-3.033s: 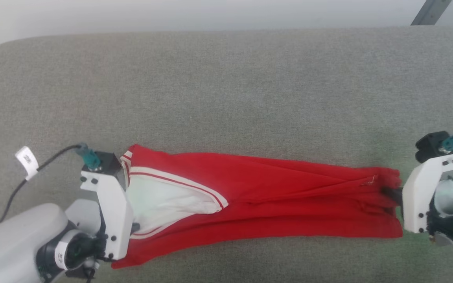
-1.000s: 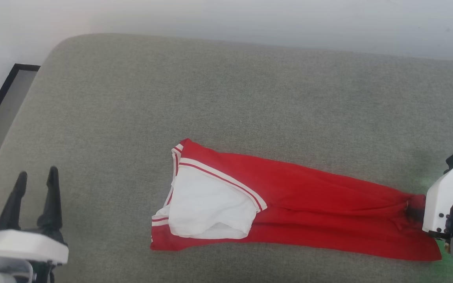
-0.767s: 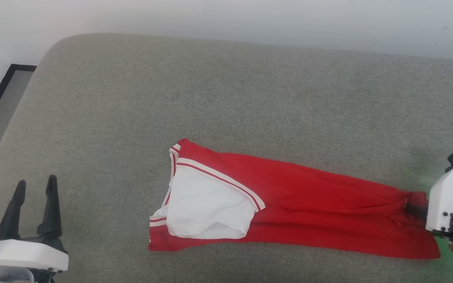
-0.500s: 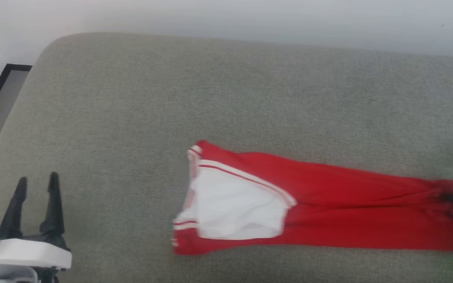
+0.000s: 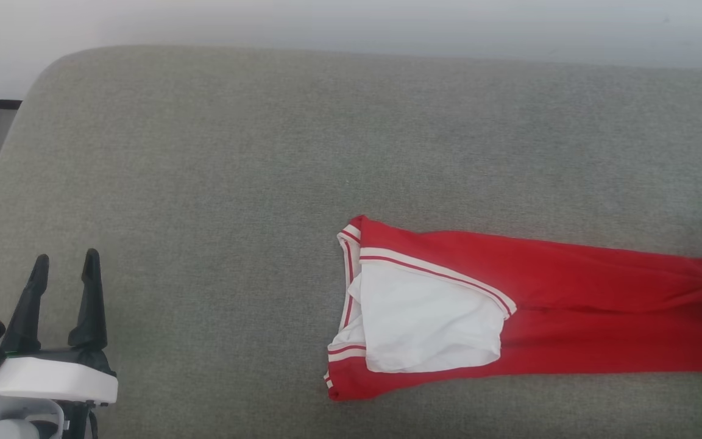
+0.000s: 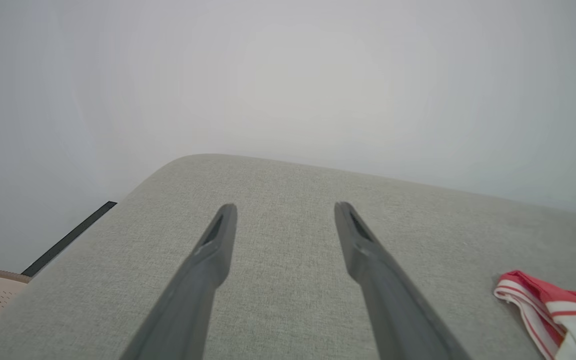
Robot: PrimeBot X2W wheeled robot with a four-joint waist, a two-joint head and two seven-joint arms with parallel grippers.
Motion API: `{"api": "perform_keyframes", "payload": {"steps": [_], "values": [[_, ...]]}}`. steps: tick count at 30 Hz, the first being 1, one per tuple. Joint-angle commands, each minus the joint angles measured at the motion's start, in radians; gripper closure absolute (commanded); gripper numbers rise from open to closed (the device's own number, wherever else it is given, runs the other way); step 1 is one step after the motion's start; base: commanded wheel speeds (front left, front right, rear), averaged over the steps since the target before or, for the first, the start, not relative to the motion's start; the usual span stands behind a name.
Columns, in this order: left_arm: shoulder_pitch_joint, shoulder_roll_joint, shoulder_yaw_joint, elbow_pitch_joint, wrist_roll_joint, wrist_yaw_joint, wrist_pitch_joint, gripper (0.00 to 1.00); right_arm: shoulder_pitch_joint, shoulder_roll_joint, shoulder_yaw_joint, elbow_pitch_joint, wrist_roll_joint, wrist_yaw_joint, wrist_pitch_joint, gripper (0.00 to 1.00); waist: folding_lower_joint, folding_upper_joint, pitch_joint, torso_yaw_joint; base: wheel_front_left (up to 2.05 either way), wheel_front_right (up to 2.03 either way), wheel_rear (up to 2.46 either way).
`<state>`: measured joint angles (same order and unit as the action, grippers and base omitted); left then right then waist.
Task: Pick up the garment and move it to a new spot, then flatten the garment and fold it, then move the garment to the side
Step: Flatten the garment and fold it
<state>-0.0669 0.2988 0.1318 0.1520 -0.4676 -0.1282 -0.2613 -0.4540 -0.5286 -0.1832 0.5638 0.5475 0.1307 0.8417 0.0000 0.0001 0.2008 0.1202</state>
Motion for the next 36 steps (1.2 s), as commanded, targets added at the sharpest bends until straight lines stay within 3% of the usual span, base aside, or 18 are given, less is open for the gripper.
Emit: {"api": "perform_keyframes", "payload": {"steps": [1,12,17,25,36], "values": [[-0.003,0.000,0.002,-0.005,-0.001,-0.003,-0.004,0.00,0.008,0.008,0.013,-0.015,0.014,0.000,0.009,1.00,0.0000,-0.0001,-0.002,-0.004,0.00,0.00,0.00],[0.023,0.001,-0.001,-0.023,0.006,-0.003,-0.004,0.00,0.097,0.109,0.209,-0.401,0.177,0.000,0.135,1.00,0.0000,-0.0001,-0.042,-0.016,0.00,0.00,0.00],[0.017,-0.001,-0.023,-0.013,0.003,-0.003,-0.004,0.00,0.085,0.172,0.333,-0.493,0.203,0.000,0.143,1.00,0.0000,-0.0001,-0.062,0.006,0.00,0.00,0.00],[-0.013,-0.004,-0.070,0.003,-0.005,-0.003,-0.004,0.00,0.037,0.242,0.482,-0.460,0.208,0.000,0.109,1.00,0.0000,-0.0001,-0.079,0.068,0.00,0.00,0.00],[-0.041,-0.007,-0.118,0.024,-0.014,-0.002,-0.004,0.00,-0.057,0.317,0.651,-0.284,0.231,0.000,-0.001,1.00,0.0000,-0.0001,-0.085,0.148,0.00,0.00,0.00]]}}
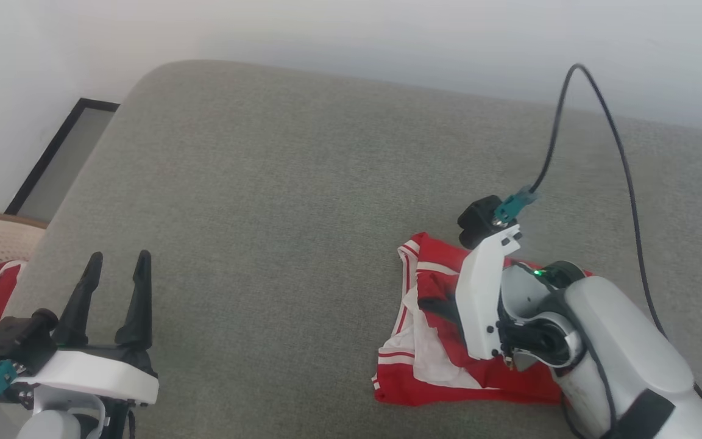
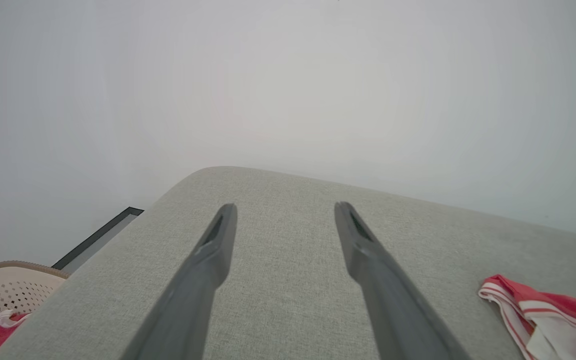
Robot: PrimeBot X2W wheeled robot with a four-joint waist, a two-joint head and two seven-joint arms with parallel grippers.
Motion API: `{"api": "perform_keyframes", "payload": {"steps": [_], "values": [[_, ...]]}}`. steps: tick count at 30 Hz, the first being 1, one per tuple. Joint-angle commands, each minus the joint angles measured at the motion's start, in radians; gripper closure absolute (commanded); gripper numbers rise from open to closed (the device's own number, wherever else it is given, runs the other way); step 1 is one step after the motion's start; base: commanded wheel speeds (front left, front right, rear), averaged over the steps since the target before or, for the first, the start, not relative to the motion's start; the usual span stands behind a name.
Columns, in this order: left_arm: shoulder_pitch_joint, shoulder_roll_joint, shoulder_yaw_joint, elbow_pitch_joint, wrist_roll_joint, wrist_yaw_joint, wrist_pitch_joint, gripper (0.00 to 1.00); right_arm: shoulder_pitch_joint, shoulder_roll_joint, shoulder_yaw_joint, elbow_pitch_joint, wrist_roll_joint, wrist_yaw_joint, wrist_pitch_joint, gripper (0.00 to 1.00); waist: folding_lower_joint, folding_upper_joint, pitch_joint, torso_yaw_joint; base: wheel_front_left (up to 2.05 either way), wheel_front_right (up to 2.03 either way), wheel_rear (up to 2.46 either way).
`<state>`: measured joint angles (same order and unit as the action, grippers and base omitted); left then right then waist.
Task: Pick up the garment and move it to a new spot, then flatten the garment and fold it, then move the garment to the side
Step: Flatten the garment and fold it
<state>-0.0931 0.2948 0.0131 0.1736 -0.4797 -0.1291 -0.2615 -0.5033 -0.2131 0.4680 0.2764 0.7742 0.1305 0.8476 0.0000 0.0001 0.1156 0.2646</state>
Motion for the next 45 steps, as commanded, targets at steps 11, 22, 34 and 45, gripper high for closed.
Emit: {"api": "perform_keyframes", "payload": {"steps": [11,22,34,45], "values": [[-0.009,-0.009,0.011,0.001,0.004,-0.001,-0.004,0.00,-0.093,0.002,0.105,0.115,0.058,0.000,-0.105,0.00,0.0000,-0.0001,-0.005,-0.002,0.00,0.00,0.00],[0.031,0.003,0.063,-0.032,0.016,-0.002,-0.004,0.00,-0.091,-0.129,0.063,0.001,0.083,0.000,-0.264,0.00,0.0000,-0.0001,-0.029,-0.104,0.00,0.00,0.00],[0.072,0.027,0.093,-0.043,0.033,-0.002,-0.004,0.00,0.021,-0.242,-0.102,-0.017,0.046,0.000,-0.538,0.00,0.0000,-0.0001,-0.063,-0.213,0.00,0.00,0.00],[0.126,0.040,0.113,-0.028,0.041,-0.002,-0.004,0.00,0.169,-0.318,-0.168,0.057,-0.069,0.000,-0.882,0.00,0.0000,-0.0001,-0.104,-0.281,0.00,0.00,0.00]]}}
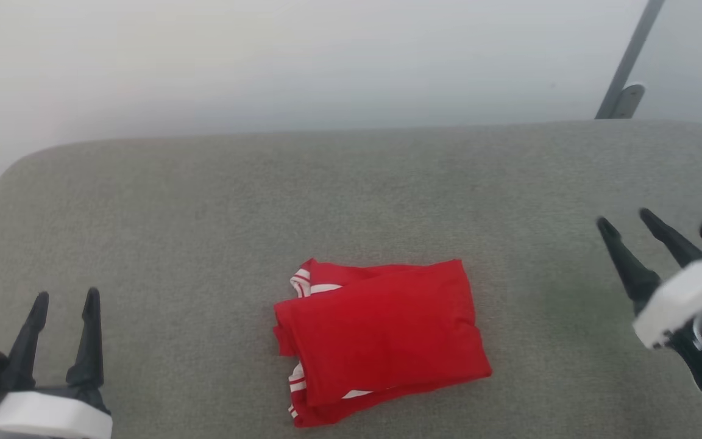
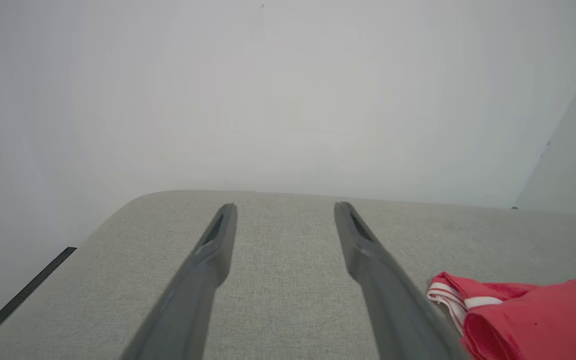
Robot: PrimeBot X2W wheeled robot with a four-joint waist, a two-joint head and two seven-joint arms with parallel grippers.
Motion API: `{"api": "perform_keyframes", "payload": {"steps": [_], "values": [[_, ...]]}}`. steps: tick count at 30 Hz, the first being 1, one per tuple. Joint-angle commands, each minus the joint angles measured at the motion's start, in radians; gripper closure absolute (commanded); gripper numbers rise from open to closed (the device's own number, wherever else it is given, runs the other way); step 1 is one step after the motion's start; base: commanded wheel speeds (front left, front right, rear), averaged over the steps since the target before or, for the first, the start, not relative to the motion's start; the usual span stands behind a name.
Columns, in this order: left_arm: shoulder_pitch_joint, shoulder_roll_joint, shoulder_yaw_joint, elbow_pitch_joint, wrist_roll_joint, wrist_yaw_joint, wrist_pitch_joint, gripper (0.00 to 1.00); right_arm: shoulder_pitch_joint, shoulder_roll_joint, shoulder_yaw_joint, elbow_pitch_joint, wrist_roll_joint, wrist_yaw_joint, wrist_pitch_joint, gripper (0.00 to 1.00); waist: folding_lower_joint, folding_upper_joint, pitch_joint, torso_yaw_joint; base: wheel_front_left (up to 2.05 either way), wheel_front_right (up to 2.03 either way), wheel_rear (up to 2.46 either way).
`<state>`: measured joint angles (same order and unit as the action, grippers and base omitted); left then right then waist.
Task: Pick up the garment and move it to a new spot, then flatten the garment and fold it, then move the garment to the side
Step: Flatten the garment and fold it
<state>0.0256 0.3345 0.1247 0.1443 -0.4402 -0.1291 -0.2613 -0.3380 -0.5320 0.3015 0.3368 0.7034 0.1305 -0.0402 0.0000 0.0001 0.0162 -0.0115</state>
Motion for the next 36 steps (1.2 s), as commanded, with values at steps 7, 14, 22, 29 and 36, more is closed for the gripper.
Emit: {"api": "perform_keyframes", "payload": {"steps": [7,14,22,29,36], "values": [[0.045,0.004,0.011,0.005,-0.014,-0.002,-0.004,0.00,0.067,-0.008,-0.022,0.060,-0.071,0.000,-0.170,0.00,0.0000,-0.0001,-0.024,-0.016,0.00,0.00,0.00],[0.078,0.006,0.021,0.013,-0.024,-0.002,-0.004,0.00,0.134,0.028,-0.082,0.056,-0.134,0.000,-0.219,0.00,0.0000,-0.0001,-0.041,-0.014,0.00,0.00,0.00],[0.087,0.007,0.031,0.025,-0.023,-0.002,-0.004,0.00,0.196,0.074,-0.145,0.017,-0.181,0.000,-0.225,0.00,0.0000,-0.0001,-0.051,-0.006,0.00,0.00,0.00],[0.087,0.004,0.031,0.024,-0.014,-0.002,-0.004,0.00,0.226,0.088,-0.168,-0.007,-0.197,0.000,-0.225,0.00,0.0000,-0.0001,-0.054,0.001,0.00,0.00,0.00],[0.085,0.003,0.028,0.024,-0.011,-0.002,-0.004,0.00,0.234,0.097,-0.180,-0.013,-0.206,0.000,-0.225,0.00,0.0000,-0.0001,-0.053,0.004,0.00,0.00,0.00]]}}
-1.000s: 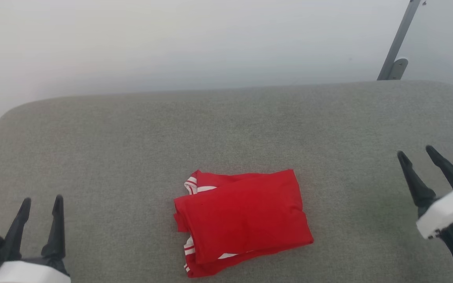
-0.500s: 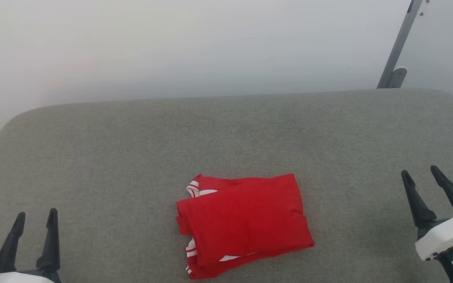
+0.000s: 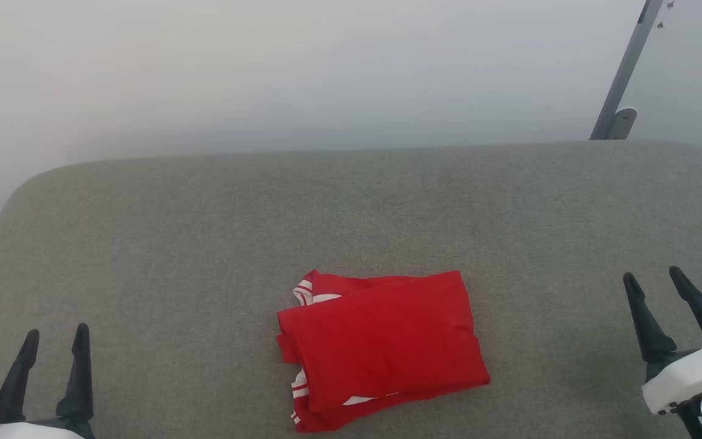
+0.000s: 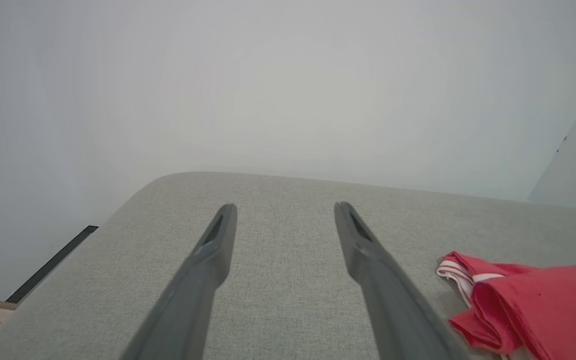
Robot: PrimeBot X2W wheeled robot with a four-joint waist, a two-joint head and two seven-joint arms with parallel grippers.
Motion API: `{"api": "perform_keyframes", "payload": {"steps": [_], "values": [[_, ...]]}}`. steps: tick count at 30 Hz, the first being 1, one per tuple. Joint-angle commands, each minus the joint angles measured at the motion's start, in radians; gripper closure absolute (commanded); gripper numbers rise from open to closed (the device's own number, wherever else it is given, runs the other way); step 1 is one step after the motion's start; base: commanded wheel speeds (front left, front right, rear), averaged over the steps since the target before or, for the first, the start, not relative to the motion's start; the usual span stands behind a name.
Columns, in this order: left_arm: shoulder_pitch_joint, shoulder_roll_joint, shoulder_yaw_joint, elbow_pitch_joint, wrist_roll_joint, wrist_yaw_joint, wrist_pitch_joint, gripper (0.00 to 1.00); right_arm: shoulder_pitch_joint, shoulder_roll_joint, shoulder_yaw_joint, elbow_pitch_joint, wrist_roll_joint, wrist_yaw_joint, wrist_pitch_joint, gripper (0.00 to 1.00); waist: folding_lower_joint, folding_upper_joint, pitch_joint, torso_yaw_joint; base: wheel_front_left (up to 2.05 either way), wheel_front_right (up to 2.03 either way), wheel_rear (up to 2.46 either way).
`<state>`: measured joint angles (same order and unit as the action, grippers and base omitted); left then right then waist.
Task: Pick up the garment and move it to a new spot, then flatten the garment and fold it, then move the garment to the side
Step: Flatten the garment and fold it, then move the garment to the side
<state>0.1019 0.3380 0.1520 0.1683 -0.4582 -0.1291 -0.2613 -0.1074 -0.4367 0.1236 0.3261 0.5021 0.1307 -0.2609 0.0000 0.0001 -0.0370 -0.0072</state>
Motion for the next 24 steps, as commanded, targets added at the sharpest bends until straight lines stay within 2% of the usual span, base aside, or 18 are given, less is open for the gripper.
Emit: {"api": "perform_keyframes", "payload": {"steps": [1,12,17,24], "values": [[0.008,-0.001,0.001,0.000,0.007,-0.002,-0.004,0.00,0.004,0.001,-0.004,-0.003,-0.005,0.000,-0.004,0.00,0.0000,-0.0001,0.000,0.000,0.00,0.00,0.00],[0.008,-0.005,-0.004,0.000,0.009,-0.002,-0.004,0.00,0.015,0.012,0.008,0.005,-0.001,0.000,-0.005,0.00,0.0000,-0.0001,0.001,0.012,0.00,0.00,0.00],[0.004,-0.001,-0.016,-0.002,0.006,-0.002,-0.004,0.00,-0.007,0.012,0.082,0.025,0.033,0.000,0.024,0.00,0.0000,-0.0001,0.004,0.041,0.00,0.00,0.00],[0.005,-0.009,-0.042,-0.005,0.006,-0.002,-0.004,0.00,-0.067,0.006,0.234,0.065,0.114,0.000,0.123,0.00,0.0000,-0.0001,0.017,0.103,0.00,0.00,0.00]]}}
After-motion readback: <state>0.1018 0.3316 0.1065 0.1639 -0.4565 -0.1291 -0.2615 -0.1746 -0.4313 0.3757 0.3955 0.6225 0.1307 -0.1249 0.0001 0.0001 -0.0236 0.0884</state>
